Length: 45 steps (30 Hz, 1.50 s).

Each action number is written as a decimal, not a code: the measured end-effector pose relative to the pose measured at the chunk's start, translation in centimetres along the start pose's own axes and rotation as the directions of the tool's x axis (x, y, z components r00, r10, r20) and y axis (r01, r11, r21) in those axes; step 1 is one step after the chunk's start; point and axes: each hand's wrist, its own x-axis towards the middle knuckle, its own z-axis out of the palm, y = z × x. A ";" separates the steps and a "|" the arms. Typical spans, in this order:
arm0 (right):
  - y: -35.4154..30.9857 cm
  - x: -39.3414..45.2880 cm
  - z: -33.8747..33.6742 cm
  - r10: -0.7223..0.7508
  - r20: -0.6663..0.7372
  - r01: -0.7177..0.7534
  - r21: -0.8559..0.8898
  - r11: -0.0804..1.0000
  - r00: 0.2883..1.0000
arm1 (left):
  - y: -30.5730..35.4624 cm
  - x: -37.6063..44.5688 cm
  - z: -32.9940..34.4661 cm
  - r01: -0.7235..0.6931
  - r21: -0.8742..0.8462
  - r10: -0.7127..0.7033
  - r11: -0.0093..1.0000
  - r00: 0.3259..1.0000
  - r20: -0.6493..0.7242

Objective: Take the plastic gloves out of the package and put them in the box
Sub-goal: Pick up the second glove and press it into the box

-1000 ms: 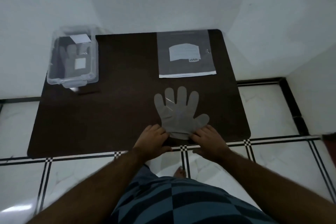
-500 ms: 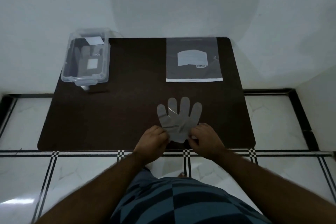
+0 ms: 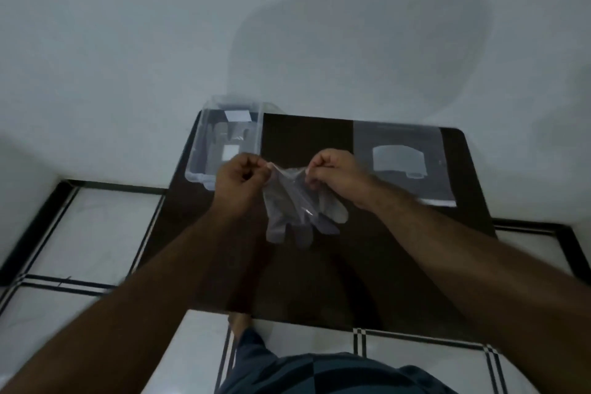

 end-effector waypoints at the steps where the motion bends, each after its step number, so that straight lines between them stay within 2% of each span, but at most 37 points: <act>1: -1.5 1.8 0.7 -0.004 -0.001 0.004 0.011 1.000 1.000 | 0.2 1.9 -1.8 -0.025 0.003 0.025 1.000 1.000 0.016; 7: -9.3 11.7 4.9 -0.009 -0.056 0.005 -0.066 0.998 0.998 | 0.9 13.3 -11.0 -0.027 0.099 0.022 0.995 0.998 0.056; 12: -13.5 19.8 7.2 -0.045 -0.152 0.023 -0.141 0.990 0.987 | 1.8 21.6 -16.5 -0.125 0.180 0.111 0.976 0.990 0.087; 18: -16.3 25.3 7.1 -0.178 -0.312 0.164 -0.071 0.984 0.933 | 2.7 27.4 -19.5 -0.187 0.146 0.186 0.972 0.982 0.018; 21: -16.6 25.0 6.9 -0.294 -0.332 0.265 -0.129 0.955 0.896 | 2.8 27.8 -20.2 -0.272 0.127 0.274 0.954 0.962 -0.004; 25: -15.9 22.5 7.3 -0.506 -0.227 0.437 -0.296 0.850 0.832 | 2.5 26.0 -20.9 -0.429 0.203 0.429 0.880 0.902 0.044; 28: -14.7 20.6 7.8 -0.564 -0.113 0.487 -0.387 0.783 0.818 | 1.2 24.3 -21.7 -0.508 0.249 0.498 0.824 0.861 0.108; 31: -12.5 20.5 8.5 -0.550 -0.034 0.479 -0.450 0.754 0.834 | -0.6 23.2 -22.0 -0.552 0.330 0.508 0.766 0.834 0.214; 37: -8.0 22.8 10.1 -0.506 0.135 0.476 -0.602 0.641 0.852 | -5.0 22.9 -21.0 -0.671 0.474 0.472 0.570 0.740 0.479; 40: -5.4 23.8 11.1 -0.488 0.268 0.523 -0.677 0.518 0.831 | -7.7 22.7 -20.4 -0.679 0.495 0.415 0.542 0.729 0.545; 45: -2.4 24.5 12.2 -0.318 0.362 0.478 -0.734 0.482 0.876 | -12.1 22.6 -19.7 -0.689 0.529 0.320 0.495 0.711 0.627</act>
